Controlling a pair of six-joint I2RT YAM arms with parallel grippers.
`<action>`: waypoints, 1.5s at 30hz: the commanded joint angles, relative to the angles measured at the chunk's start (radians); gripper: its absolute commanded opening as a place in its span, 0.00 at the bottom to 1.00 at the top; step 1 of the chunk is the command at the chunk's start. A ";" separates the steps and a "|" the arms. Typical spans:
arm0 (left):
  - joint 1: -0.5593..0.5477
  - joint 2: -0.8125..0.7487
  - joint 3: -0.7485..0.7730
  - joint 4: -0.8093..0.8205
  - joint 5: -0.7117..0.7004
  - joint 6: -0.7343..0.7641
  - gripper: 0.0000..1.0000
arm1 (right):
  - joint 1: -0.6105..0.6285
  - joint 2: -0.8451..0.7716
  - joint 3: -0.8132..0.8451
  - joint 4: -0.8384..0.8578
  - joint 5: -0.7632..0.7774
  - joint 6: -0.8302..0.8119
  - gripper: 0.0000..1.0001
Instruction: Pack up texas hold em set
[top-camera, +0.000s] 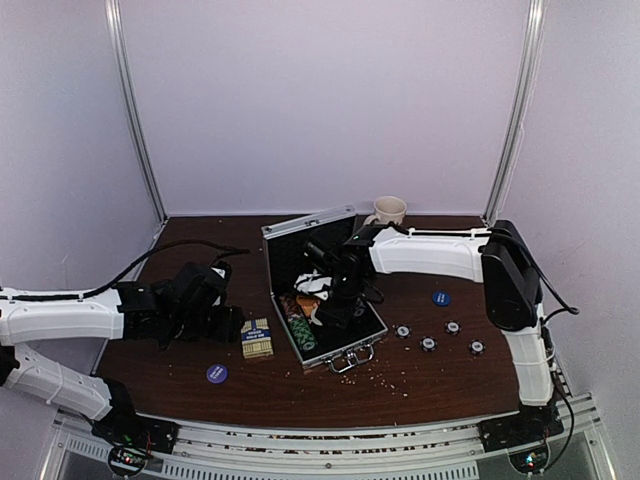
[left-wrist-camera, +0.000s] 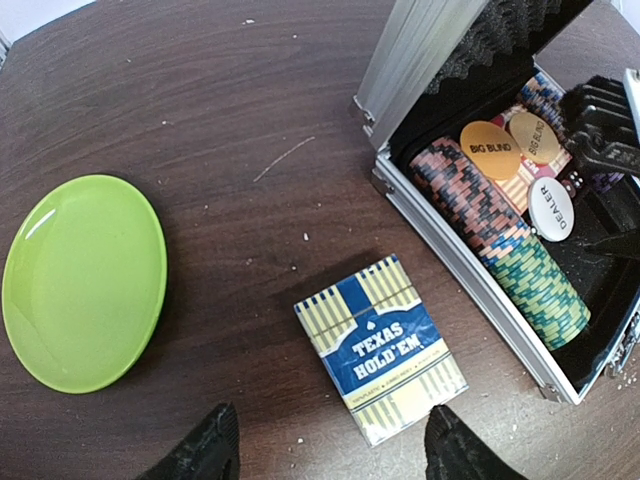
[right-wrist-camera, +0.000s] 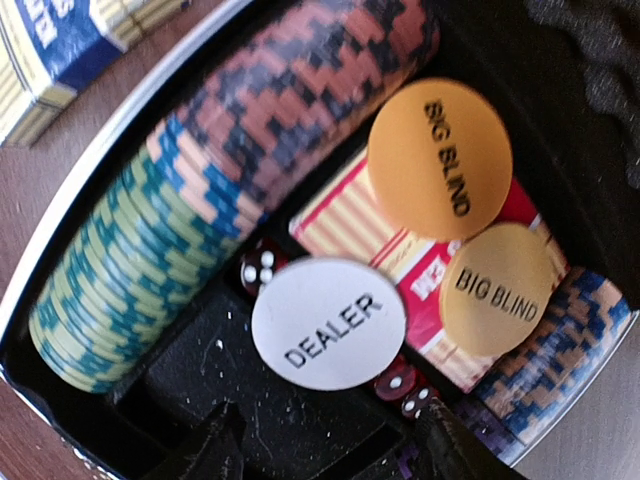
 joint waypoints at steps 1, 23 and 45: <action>0.003 -0.014 0.019 0.031 -0.001 0.010 0.65 | -0.003 0.043 0.067 0.016 -0.028 -0.008 0.61; 0.003 0.006 0.023 0.035 0.002 0.009 0.65 | -0.004 0.128 0.131 0.004 -0.030 -0.009 0.44; 0.002 0.007 0.020 0.044 0.005 0.018 0.66 | -0.013 0.083 0.214 0.037 0.083 0.011 0.31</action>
